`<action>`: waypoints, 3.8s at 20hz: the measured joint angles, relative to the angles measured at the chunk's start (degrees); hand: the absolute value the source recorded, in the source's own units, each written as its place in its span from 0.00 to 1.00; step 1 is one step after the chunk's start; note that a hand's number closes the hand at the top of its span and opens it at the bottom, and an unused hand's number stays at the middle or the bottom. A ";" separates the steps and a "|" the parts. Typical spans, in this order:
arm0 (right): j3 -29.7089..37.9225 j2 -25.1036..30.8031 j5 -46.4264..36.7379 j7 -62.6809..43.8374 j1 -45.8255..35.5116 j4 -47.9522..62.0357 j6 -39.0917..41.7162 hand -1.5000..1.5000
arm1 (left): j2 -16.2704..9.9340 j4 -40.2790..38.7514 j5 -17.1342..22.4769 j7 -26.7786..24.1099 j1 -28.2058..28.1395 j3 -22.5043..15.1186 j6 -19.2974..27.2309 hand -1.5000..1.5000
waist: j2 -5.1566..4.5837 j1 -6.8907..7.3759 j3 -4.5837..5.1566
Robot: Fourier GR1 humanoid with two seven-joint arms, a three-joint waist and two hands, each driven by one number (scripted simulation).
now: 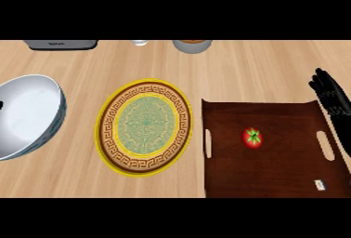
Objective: Pick the tomato from the tray and place it in the plate
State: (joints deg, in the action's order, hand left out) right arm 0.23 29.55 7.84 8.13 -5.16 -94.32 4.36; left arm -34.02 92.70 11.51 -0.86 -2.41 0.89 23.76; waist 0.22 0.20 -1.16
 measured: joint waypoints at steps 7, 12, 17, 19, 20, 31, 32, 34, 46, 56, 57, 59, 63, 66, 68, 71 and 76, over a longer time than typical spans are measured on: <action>-16.03 -4.18 -3.56 1.29 -7.19 -2.68 9.41 1.00 | 0.82 3.33 1.36 0.56 7.32 -5.80 -6.54 0.50 | -0.33 1.32 1.25; -26.08 -6.06 -21.04 1.16 -7.47 -0.04 2.69 0.00 | 2.06 3.34 3.74 1.99 11.37 -8.41 -10.67 0.50 | -0.45 0.32 1.32; -28.30 -15.13 -20.32 12.45 -0.98 9.30 -4.23 0.00 | 3.33 2.01 4.67 3.33 14.62 -9.23 -12.54 0.50 | -0.65 -0.16 1.08; -26.86 -16.64 -18.65 17.34 -0.45 12.16 -4.68 0.00 | 3.14 0.49 5.32 3.29 15.51 -8.20 -14.07 0.50 | -0.57 -0.21 1.08; -26.71 -17.21 -18.57 19.60 0.55 12.73 -5.29 0.00 | 3.62 0.14 5.18 3.81 16.28 -8.20 -14.16 0.50 | -0.51 -0.29 1.09; -21.05 -5.34 -25.50 2.12 -4.51 -1.05 -0.88 0.00 | 5.66 -1.52 3.27 3.21 16.04 -7.34 -15.89 0.50 | 0.08 -0.62 1.32; -21.14 -3.48 -26.87 -0.81 -5.39 -1.99 0.49 0.00 | 5.36 -1.58 3.36 3.44 16.29 -7.07 -16.10 0.50 | 0.13 -0.69 1.36; -21.94 -0.56 -29.28 -6.78 -7.18 -3.45 3.74 0.00 | 5.67 -2.29 3.03 3.23 16.75 -7.15 -16.09 0.50 | 0.10 -0.81 1.40; -27.75 3.44 -33.36 -32.85 -14.36 -6.83 26.43 0.00 | 6.71 -1.30 2.15 5.17 17.77 -6.04 -17.17 0.50 | -0.12 -0.11 1.24; -28.02 -1.80 -43.95 -35.86 -15.33 -0.75 28.72 0.00 | 9.68 -1.17 -0.64 5.32 17.34 -4.25 -19.20 0.50 | -0.22 0.02 1.17; -27.93 -2.02 -45.03 -35.18 -15.31 0.75 28.47 0.00 | 9.90 -1.56 -0.73 5.23 17.48 -3.93 -19.59 0.50 | -0.23 0.01 1.17; -27.41 -2.64 -46.82 -33.92 -16.44 4.34 28.36 0.00 | 9.89 -2.79 -0.91 5.34 18.66 -3.02 -20.45 0.50 | -0.27 0.02 1.17; -25.95 -3.01 -49.97 -30.75 -15.56 8.19 27.84 0.00 | 10.93 -1.31 -1.90 5.74 17.29 -2.23 -21.36 0.50 | -0.25 0.03 1.15; -25.32 -4.64 -52.49 -28.24 -15.55 11.57 27.03 0.00 | 11.78 -0.86 -2.86 5.76 16.74 -1.48 -22.11 0.50 | -0.24 0.02 1.15; -25.22 -5.87 -53.86 -27.46 -15.18 13.17 26.88 0.00 | 12.59 -0.60 -3.73 6.50 17.16 -1.47 -22.08 0.50 | -0.24 -0.03 1.15; -24.37 -6.64 -55.70 -24.54 -15.50 16.66 26.51 0.00 | 14.00 -0.31 -4.83 7.49 18.00 -1.25 -21.82 0.50 | -0.24 -0.03 1.16; -23.77 -7.96 -59.52 -22.67 -14.28 20.36 24.77 0.00 | 13.66 1.10 -4.26 6.85 15.93 1.13 -24.64 0.50 | -0.24 0.00 1.14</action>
State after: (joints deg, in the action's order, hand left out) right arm -23.54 21.59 -51.68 -14.54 -19.43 -73.96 29.13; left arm -20.36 93.80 7.24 5.99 13.51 2.02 -0.88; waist -0.02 0.20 -0.02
